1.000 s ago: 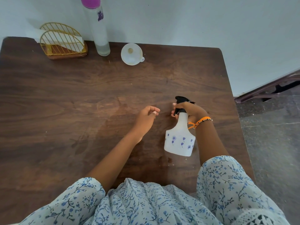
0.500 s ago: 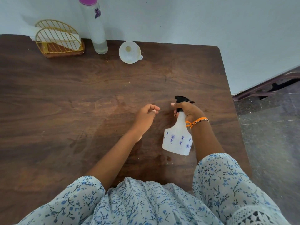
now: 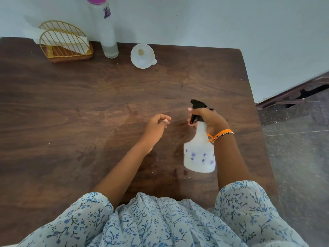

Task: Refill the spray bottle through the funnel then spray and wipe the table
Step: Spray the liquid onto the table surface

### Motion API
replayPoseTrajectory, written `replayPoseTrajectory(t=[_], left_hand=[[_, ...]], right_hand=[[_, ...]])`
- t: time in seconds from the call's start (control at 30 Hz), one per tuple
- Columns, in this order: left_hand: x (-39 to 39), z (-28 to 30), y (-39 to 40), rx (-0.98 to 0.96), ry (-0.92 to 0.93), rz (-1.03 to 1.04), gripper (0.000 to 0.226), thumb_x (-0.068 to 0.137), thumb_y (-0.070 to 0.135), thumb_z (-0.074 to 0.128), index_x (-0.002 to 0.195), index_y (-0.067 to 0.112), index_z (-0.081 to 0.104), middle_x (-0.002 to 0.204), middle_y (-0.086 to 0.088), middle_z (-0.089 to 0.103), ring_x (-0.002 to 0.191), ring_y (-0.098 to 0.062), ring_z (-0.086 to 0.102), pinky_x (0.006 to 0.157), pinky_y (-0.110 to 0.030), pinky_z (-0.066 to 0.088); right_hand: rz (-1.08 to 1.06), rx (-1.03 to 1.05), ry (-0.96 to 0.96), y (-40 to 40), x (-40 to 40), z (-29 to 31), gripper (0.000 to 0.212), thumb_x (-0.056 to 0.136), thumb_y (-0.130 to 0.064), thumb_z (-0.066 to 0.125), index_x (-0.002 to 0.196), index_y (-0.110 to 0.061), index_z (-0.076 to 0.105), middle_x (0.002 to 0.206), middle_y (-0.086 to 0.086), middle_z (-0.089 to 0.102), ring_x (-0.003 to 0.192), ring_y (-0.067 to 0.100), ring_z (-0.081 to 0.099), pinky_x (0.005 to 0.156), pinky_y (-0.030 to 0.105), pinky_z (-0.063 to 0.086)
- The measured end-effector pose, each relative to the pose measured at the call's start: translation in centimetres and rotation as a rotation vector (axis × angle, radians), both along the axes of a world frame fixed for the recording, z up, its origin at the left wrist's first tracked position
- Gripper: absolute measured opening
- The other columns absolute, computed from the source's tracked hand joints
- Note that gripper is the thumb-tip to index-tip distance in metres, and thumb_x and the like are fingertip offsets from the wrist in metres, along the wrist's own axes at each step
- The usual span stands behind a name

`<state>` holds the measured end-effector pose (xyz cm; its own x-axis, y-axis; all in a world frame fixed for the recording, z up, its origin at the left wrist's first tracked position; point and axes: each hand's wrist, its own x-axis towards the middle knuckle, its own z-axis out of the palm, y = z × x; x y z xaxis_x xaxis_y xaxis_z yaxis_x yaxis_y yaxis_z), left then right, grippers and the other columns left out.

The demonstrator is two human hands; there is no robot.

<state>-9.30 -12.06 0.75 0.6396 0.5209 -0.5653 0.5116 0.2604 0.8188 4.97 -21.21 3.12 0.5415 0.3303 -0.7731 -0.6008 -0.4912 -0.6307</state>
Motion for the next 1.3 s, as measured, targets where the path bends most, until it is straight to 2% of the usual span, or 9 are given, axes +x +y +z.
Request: replayPoseTrajectory(t=[0.07,0.23,0.37,0.53,0.8,0.93,1.07,1.23,1.3], left_hand=[[0.0,-0.1,0.0,-0.003,0.003,0.004,0.022,0.096,0.011,0.04,0.1,0.017,0.06,0.096,0.003,0.059,0.091,-0.012,0.054,0.079,-0.023,0.042],[0.1,-0.2,-0.2,-0.004,0.008,-0.01,0.021,0.096,0.01,0.041,0.095,0.02,0.059,0.095,0.005,0.059,0.089,-0.009,0.054,0.08,-0.023,0.044],[0.0,-0.5,0.0,-0.009,0.013,-0.004,0.021,0.096,0.01,0.041,0.091,0.021,0.058,0.089,0.009,0.058,0.09,-0.012,0.055,0.087,-0.028,0.043],[0.0,-0.6,-0.2,-0.01,-0.008,-0.011,0.02,0.096,0.009,0.041,0.096,0.017,0.059,0.088,0.009,0.058,0.086,-0.01,0.054,0.079,-0.021,0.043],[0.3,-0.7,-0.7,-0.008,-0.011,-0.035,0.02,0.096,0.012,0.041,0.096,0.02,0.06,0.093,0.006,0.059,0.085,-0.008,0.055,0.08,-0.021,0.043],[0.4,-0.7,-0.8,-0.007,-0.002,-0.041,0.021,0.096,0.012,0.041,0.096,0.021,0.06,0.095,0.007,0.06,0.091,-0.01,0.056,0.085,-0.027,0.044],[0.5,-0.7,-0.8,0.0,-0.001,-0.04,0.021,0.096,0.011,0.04,0.097,0.02,0.06,0.094,0.008,0.059,0.091,-0.011,0.056,0.086,-0.027,0.044],[0.6,-0.8,-0.6,0.003,-0.001,-0.032,0.021,0.096,0.012,0.041,0.095,0.022,0.059,0.091,0.012,0.059,0.085,-0.007,0.055,0.077,-0.018,0.043],[0.6,-0.9,-0.5,0.005,0.002,-0.032,0.021,0.096,0.012,0.041,0.095,0.022,0.059,0.091,0.012,0.059,0.085,-0.006,0.055,0.077,-0.018,0.043]], right_hand=[[-0.039,0.056,-0.088,0.8,-0.1,0.1,0.007,0.088,-0.011,0.064,0.092,-0.009,0.059,0.067,0.007,0.051,0.045,0.01,0.054,0.049,0.021,0.051],[0.135,0.074,-0.007,1.1,-0.5,0.9,0.018,0.091,-0.014,0.059,0.075,-0.007,0.054,0.068,0.009,0.051,0.055,0.016,0.055,0.039,0.017,0.042],[0.095,0.121,-0.135,1.4,-0.3,1.1,0.025,0.092,-0.021,0.059,0.072,-0.008,0.053,0.067,0.01,0.053,0.058,0.018,0.053,0.042,0.019,0.043],[-0.124,0.181,0.048,0.3,-0.3,1.1,0.023,0.091,-0.022,0.06,0.079,-0.004,0.054,0.069,0.01,0.054,0.062,0.022,0.056,0.04,0.019,0.046],[-0.161,0.043,0.338,-2.0,1.1,-0.2,0.015,0.094,-0.012,0.051,0.08,-0.007,0.053,0.076,0.011,0.055,0.08,0.024,0.059,0.042,0.019,0.05],[-0.139,-0.002,0.28,-0.9,1.0,-0.9,0.013,0.095,-0.011,0.05,0.083,-0.011,0.053,0.074,0.01,0.051,0.07,0.021,0.055,0.043,0.018,0.049],[-0.136,-0.012,0.253,-0.5,0.7,-1.4,0.019,0.095,-0.012,0.049,0.076,-0.009,0.049,0.065,0.004,0.043,0.056,0.014,0.043,0.057,0.021,0.04],[-0.22,0.053,0.239,-1.6,0.8,-1.2,0.013,0.095,-0.008,0.05,0.083,-0.006,0.055,0.074,0.007,0.049,0.068,0.018,0.052,0.064,0.028,0.053],[-0.219,0.032,0.237,-1.8,0.9,-1.1,0.014,0.095,-0.01,0.05,0.083,-0.008,0.056,0.078,0.01,0.052,0.075,0.02,0.056,0.054,0.023,0.054]])
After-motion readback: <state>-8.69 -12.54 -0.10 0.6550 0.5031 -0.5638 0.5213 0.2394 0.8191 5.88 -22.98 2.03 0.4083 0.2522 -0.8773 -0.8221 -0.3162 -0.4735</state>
